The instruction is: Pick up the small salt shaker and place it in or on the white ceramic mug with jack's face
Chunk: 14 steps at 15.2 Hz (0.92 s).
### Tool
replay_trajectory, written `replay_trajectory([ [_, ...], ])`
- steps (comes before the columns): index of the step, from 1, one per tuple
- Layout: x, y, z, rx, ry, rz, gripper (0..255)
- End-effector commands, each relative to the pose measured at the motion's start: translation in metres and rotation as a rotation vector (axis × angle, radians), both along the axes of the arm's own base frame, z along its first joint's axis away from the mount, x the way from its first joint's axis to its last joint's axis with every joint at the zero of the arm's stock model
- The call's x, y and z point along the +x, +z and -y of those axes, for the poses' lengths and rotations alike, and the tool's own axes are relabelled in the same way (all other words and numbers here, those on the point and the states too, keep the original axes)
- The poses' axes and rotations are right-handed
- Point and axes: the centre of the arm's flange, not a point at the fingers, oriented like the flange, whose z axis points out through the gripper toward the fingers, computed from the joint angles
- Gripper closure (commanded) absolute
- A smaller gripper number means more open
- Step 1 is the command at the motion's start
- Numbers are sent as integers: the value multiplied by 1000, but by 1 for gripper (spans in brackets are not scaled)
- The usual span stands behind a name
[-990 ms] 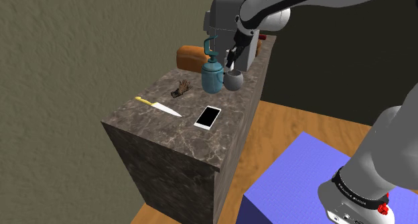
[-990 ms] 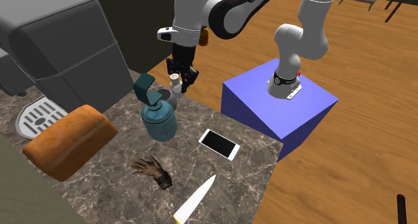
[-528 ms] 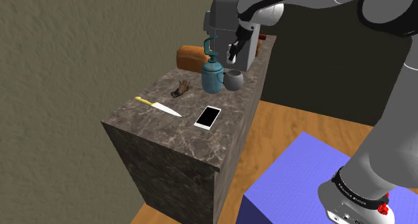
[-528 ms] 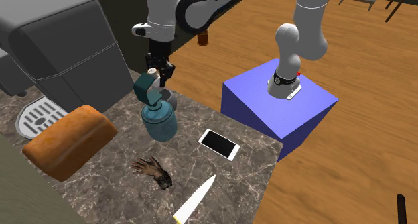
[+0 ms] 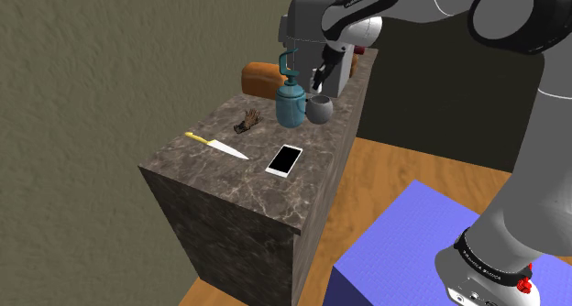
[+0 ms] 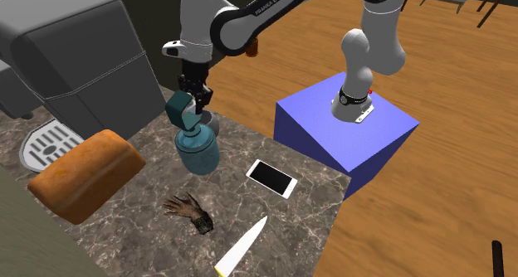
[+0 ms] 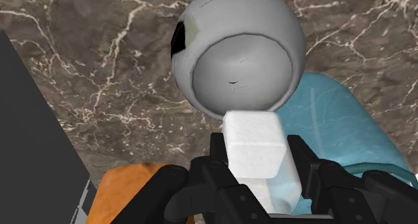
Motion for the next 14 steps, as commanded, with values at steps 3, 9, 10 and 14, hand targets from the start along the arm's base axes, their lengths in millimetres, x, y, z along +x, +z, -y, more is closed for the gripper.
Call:
replay_trajectory([
  [3,0,-20,0,0,0,1,255],
  [9,0,-25,0,0,0,1,255],
  [10,0,-25,0,0,0,1,255],
  [14,0,-25,0,0,0,0,0],
])
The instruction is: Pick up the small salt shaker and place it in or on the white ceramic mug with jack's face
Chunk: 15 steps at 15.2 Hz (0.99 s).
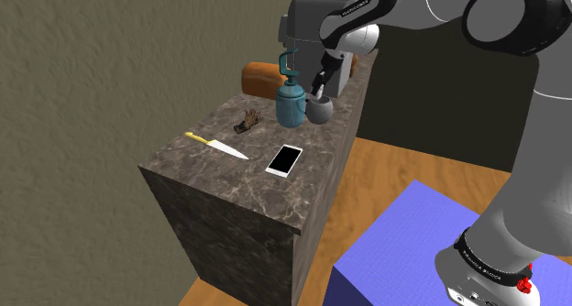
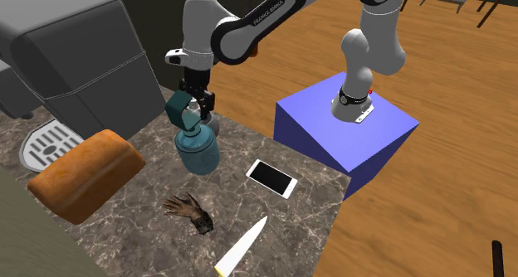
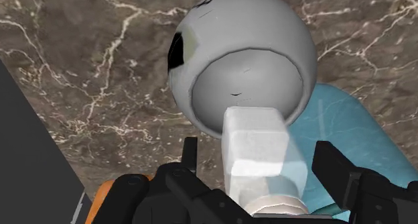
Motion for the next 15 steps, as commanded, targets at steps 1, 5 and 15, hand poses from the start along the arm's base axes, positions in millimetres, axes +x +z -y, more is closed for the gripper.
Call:
replay_trajectory([
  [1,0,-1,0,0,0,-1,0],
  [5,-4,12,2,0,0,-1,0],
  [15,-16,47,6,0,0,-1,0],
])
